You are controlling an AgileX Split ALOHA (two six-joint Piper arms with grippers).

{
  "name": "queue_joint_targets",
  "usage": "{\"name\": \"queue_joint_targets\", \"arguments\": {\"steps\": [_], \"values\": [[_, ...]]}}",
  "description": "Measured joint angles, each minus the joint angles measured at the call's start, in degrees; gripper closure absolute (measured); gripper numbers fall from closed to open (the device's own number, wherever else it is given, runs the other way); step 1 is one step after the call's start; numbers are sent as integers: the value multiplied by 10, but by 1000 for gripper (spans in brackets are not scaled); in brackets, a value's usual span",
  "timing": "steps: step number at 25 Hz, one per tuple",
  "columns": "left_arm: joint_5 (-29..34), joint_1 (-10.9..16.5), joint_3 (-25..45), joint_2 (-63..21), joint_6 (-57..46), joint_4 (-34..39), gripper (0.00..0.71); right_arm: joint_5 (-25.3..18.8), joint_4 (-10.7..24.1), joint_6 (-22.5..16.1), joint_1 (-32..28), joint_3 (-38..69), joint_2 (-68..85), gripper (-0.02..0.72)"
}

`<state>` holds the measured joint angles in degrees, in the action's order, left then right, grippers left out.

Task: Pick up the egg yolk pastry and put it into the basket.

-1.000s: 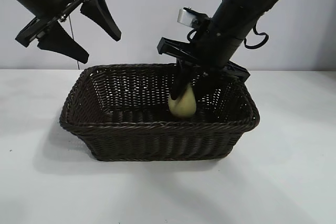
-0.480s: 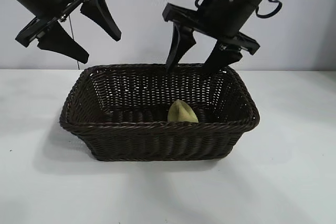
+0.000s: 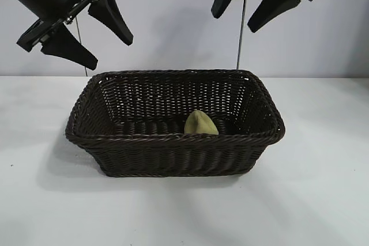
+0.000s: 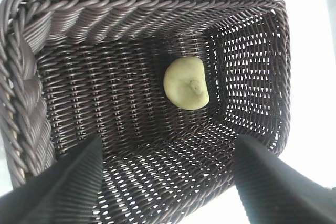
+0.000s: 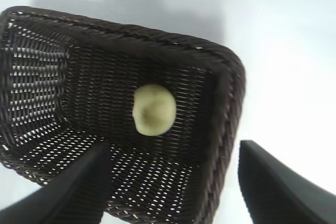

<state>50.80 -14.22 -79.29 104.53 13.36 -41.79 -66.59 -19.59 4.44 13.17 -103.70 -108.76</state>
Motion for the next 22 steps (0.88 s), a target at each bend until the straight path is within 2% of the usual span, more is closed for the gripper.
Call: {"name": "queue_joint_targets", "arguments": {"steps": [7, 22], "values": [[0, 0, 0, 0, 0, 0, 203, -38, 23, -1, -31, -2, -1, 207], [0, 0, 0, 0, 0, 0, 203, -42, 26, -1, -31, 1, -3, 207]]}}
